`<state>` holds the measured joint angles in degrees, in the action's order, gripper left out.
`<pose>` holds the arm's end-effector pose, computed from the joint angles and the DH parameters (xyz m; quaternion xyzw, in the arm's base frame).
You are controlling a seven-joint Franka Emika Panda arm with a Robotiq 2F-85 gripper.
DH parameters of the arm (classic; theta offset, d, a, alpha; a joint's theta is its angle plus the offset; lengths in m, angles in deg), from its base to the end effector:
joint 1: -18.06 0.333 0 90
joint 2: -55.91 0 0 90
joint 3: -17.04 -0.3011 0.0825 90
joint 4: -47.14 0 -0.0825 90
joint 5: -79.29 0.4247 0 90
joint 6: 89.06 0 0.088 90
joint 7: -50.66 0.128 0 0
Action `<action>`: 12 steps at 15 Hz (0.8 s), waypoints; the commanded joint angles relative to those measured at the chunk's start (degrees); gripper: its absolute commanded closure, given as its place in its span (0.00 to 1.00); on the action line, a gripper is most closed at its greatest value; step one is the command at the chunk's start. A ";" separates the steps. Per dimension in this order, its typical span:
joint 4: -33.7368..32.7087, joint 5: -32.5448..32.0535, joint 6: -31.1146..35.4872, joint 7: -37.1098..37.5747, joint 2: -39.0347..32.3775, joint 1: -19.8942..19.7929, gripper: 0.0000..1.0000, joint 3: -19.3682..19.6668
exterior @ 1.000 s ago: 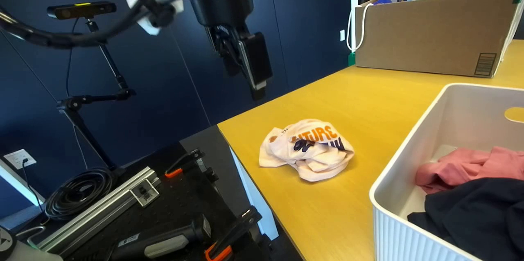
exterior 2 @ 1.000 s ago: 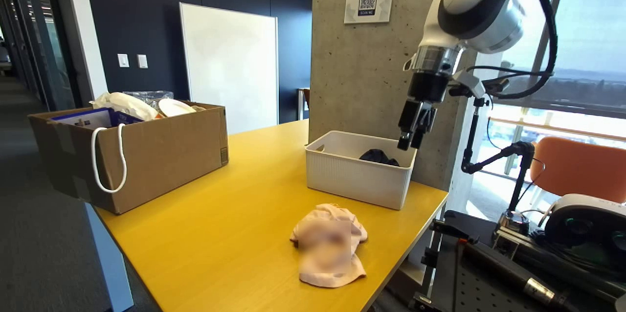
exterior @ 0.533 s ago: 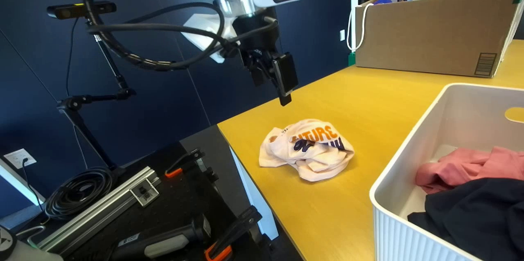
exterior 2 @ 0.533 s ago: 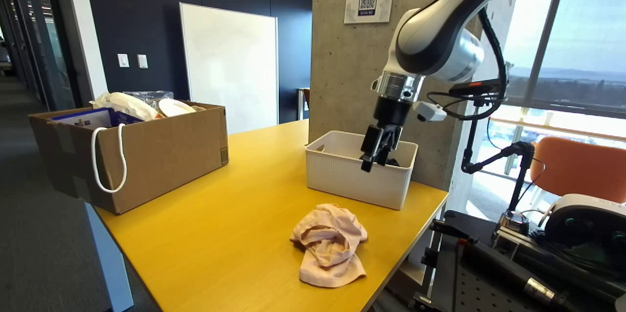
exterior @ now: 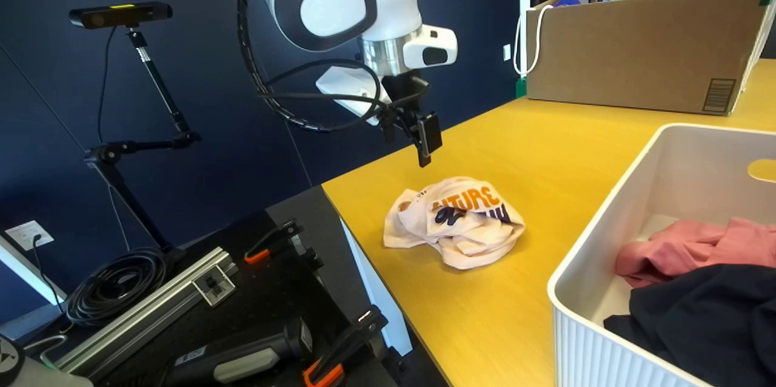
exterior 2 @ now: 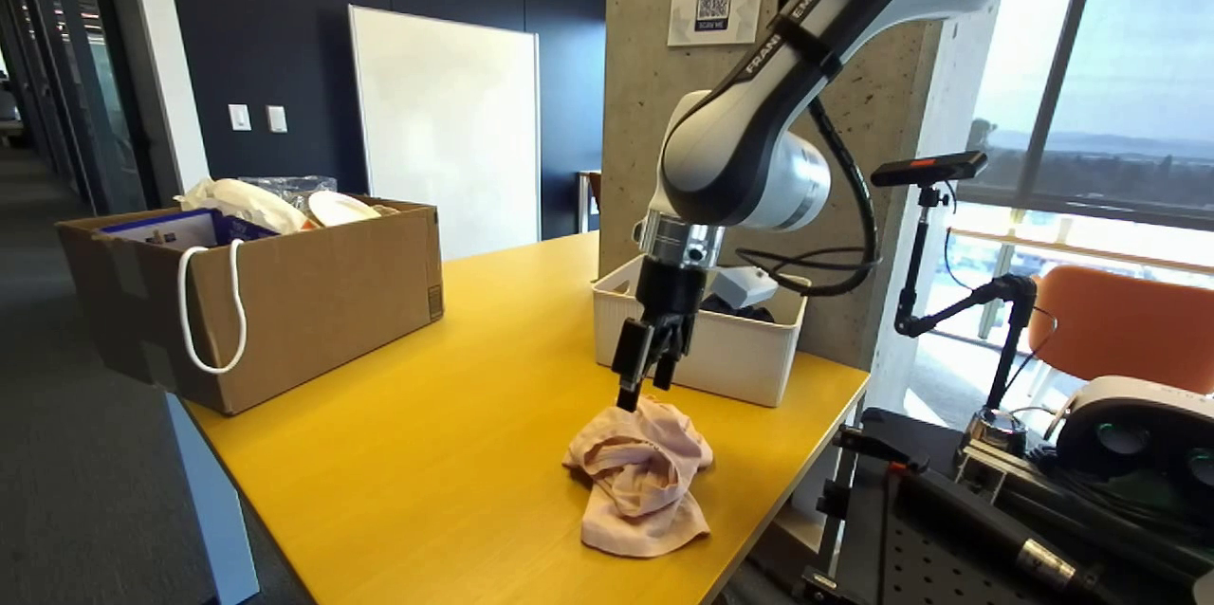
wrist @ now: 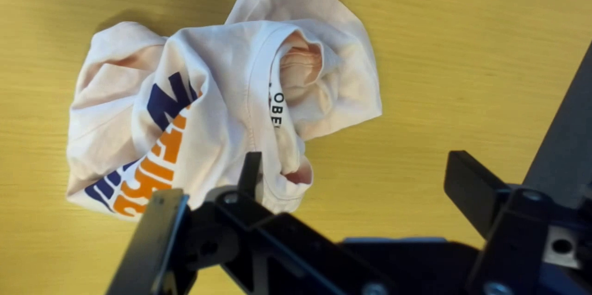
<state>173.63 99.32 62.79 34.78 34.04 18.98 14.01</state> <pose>0.5755 0.0354 0.1407 -0.9948 -0.0187 -0.0388 0.0928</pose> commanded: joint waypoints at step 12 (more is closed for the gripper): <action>-9.44 -11.75 0.04 9.82 -14.07 -0.99 0.00 0.66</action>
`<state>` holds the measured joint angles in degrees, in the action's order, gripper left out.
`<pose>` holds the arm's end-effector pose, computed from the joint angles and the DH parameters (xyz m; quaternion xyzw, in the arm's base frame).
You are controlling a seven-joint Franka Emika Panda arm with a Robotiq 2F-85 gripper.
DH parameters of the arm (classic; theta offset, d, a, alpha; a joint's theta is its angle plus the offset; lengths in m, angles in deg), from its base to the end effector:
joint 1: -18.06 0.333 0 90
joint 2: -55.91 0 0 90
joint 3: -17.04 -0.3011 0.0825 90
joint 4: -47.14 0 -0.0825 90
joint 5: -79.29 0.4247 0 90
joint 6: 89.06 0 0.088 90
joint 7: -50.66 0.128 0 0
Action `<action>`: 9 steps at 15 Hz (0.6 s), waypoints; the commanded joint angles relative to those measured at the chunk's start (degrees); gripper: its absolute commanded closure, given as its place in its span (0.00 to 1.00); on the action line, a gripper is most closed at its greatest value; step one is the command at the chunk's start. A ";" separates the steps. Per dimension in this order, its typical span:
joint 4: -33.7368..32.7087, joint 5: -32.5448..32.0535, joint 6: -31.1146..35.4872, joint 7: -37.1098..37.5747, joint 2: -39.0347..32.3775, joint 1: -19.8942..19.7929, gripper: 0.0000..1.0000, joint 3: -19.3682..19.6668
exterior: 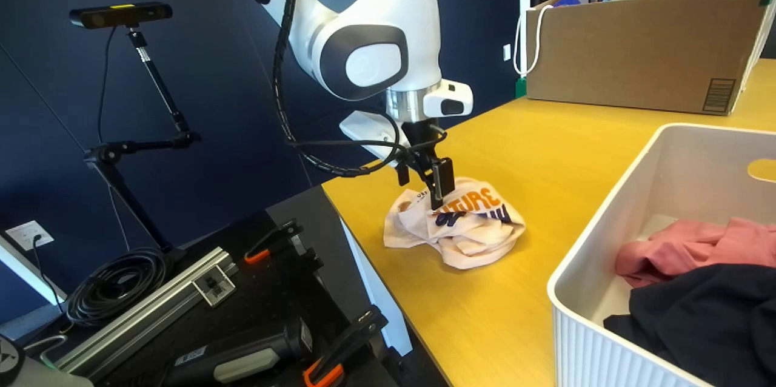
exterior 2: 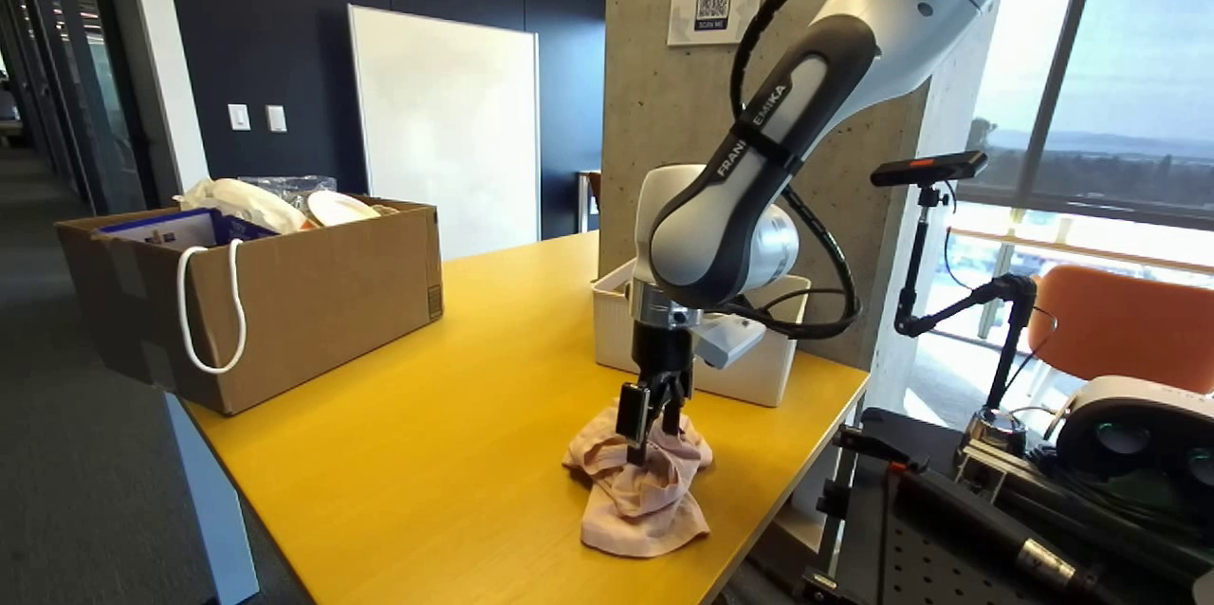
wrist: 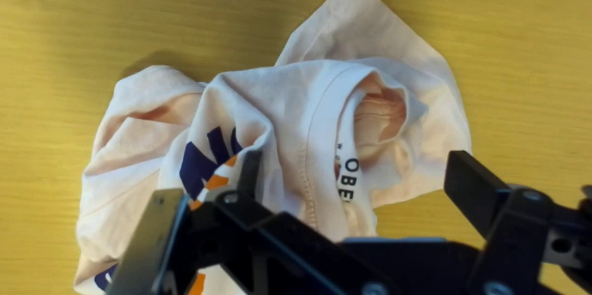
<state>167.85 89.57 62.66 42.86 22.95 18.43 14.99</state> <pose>0.5783 0.0233 0.0658 -0.9985 -0.0067 0.0150 0.0516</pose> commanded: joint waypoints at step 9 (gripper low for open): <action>-5.50 -2.01 -0.77 2.85 -3.17 -0.46 0.65 -0.05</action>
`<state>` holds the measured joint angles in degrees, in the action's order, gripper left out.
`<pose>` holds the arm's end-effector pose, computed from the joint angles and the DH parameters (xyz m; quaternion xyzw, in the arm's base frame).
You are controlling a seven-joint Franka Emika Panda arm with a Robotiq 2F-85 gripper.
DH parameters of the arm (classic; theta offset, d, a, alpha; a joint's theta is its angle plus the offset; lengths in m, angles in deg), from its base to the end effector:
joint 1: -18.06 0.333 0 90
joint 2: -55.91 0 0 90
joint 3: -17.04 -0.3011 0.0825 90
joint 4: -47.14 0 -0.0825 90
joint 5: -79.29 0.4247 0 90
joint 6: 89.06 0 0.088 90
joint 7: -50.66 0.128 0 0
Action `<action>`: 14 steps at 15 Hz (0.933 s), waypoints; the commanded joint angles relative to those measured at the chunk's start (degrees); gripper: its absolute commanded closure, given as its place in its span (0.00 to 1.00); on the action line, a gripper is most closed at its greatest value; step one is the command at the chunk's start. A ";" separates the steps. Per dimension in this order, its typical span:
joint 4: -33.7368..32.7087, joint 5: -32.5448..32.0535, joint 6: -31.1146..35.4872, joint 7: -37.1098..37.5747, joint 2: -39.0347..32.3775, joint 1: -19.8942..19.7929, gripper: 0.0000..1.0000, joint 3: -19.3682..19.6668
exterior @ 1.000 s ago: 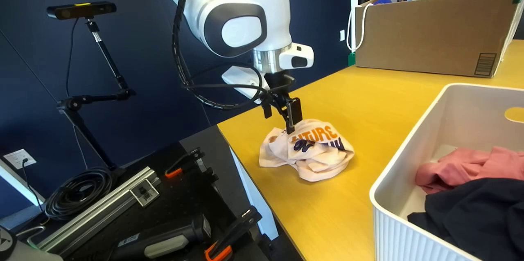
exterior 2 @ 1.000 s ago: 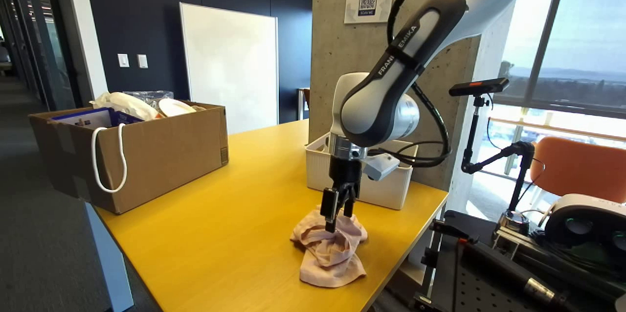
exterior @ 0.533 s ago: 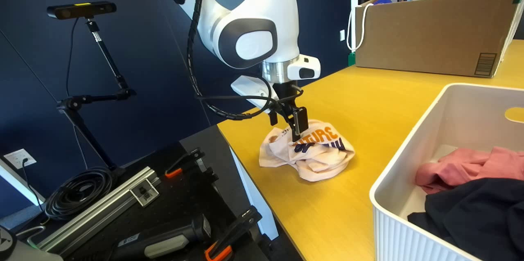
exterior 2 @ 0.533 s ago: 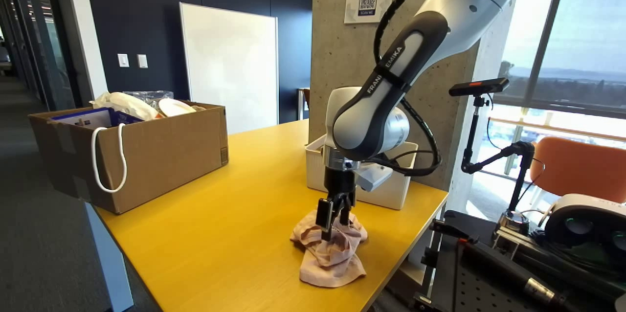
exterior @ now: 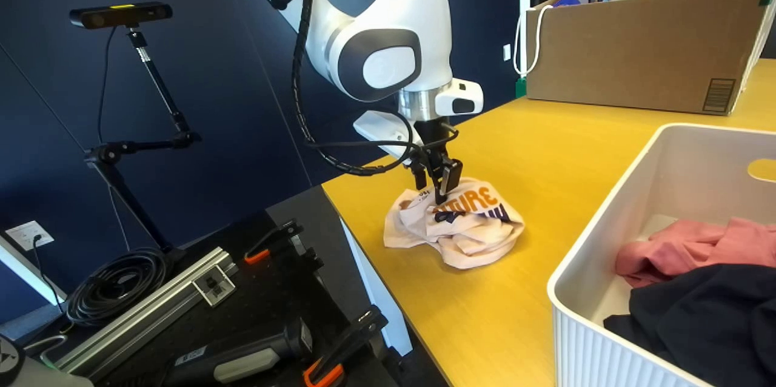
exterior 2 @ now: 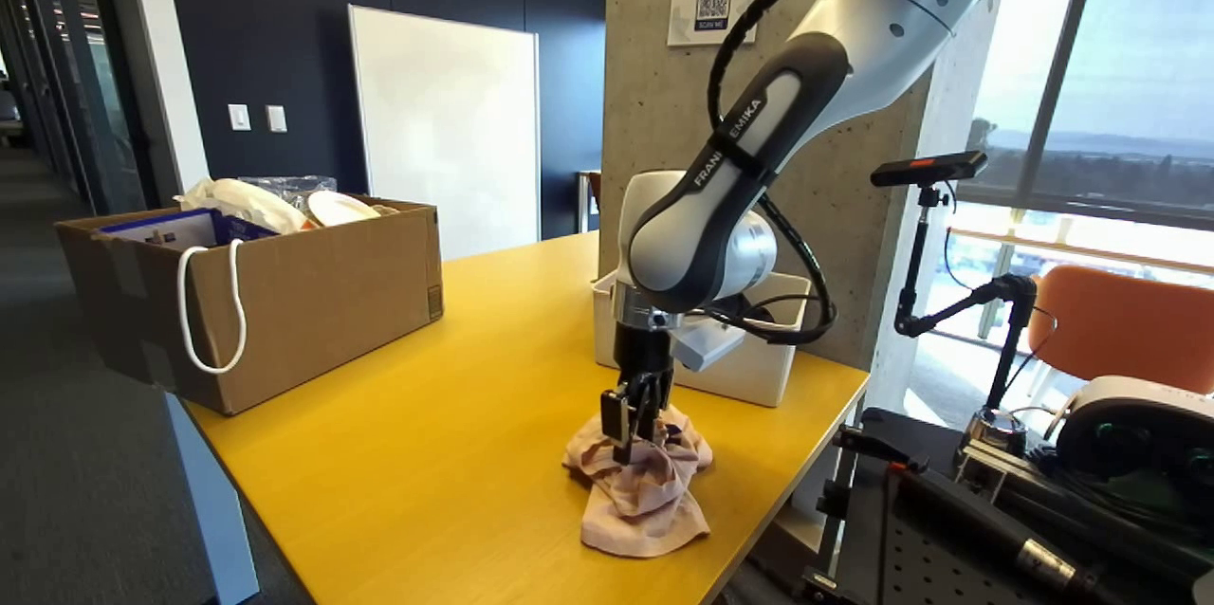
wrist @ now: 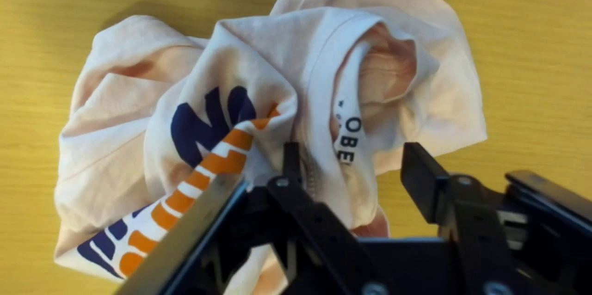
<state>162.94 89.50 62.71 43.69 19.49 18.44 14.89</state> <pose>0.6024 0.0253 0.0604 -0.9986 -0.0005 0.0024 0.0530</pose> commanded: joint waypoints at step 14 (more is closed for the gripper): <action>-5.34 -0.93 -6.83 1.50 6.24 -6.92 0.99 3.71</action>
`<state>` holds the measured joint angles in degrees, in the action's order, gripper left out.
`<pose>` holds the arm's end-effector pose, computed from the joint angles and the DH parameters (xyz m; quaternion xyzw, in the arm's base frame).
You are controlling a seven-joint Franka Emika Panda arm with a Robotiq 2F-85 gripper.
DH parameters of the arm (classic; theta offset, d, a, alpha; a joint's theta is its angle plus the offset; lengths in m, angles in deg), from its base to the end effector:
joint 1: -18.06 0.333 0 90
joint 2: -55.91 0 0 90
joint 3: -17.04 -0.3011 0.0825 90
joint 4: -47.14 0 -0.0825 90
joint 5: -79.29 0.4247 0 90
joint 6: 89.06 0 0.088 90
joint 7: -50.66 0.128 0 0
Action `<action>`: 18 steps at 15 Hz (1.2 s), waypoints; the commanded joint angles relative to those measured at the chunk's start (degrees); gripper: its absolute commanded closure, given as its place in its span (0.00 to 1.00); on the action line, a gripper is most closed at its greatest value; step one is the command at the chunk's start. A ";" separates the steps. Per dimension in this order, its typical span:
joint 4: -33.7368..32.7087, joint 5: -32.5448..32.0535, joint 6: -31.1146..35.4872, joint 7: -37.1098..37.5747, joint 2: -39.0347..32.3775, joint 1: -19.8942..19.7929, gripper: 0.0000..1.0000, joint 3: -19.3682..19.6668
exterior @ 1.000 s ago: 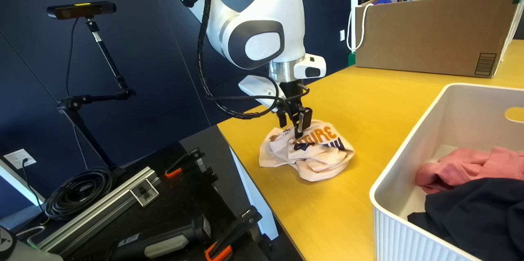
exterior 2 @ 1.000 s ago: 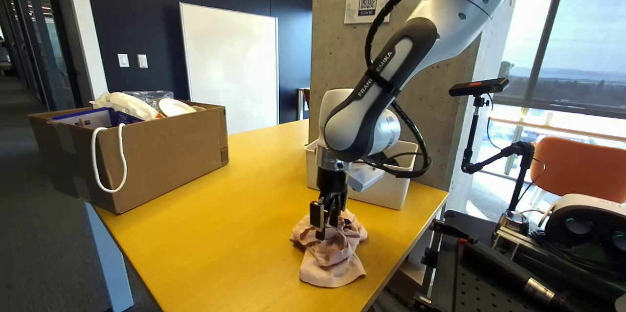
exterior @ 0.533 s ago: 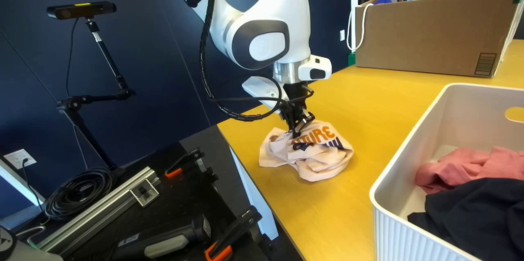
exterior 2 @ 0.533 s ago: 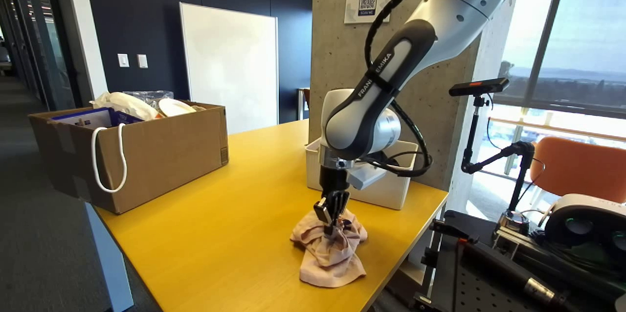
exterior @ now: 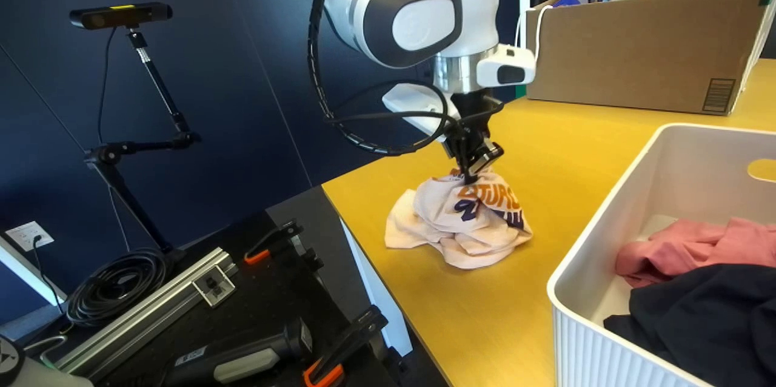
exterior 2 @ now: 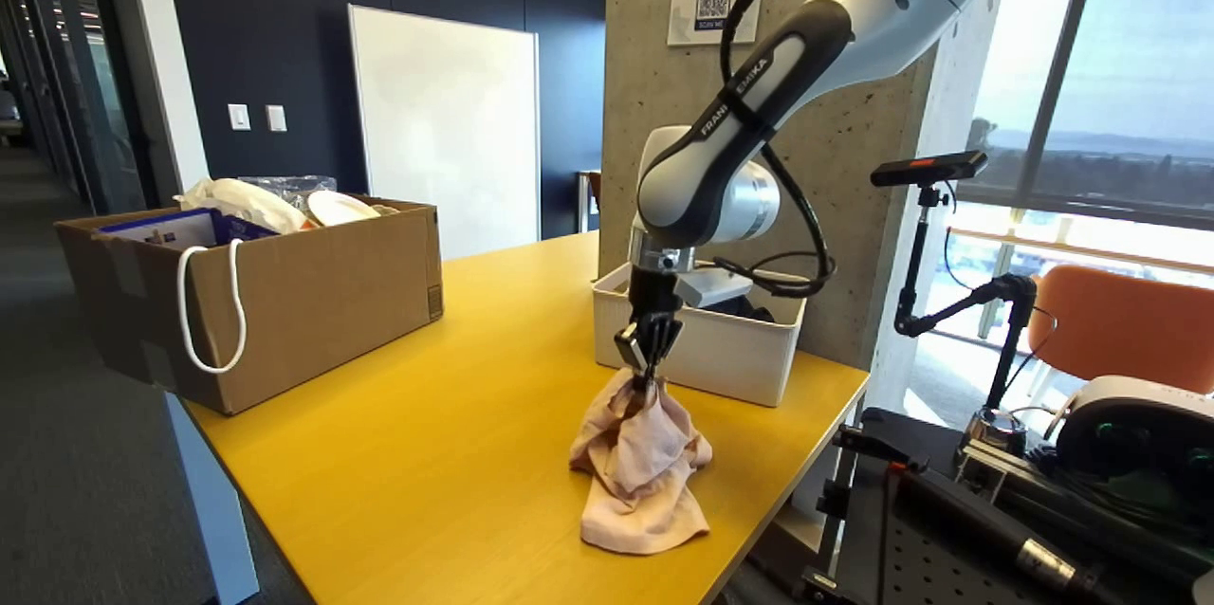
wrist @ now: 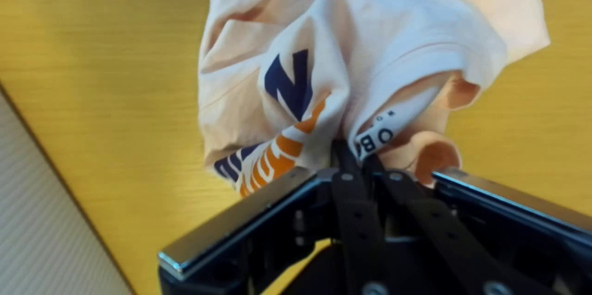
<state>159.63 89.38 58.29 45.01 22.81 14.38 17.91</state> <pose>0.6314 -0.0514 0.1112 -0.9969 0.0624 -0.0195 0.0429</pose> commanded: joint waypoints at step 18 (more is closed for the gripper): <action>-14.63 -0.26 -0.34 -3.72 8.23 -6.55 0.99 -1.50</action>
<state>145.36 89.63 59.46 42.38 26.78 7.36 17.45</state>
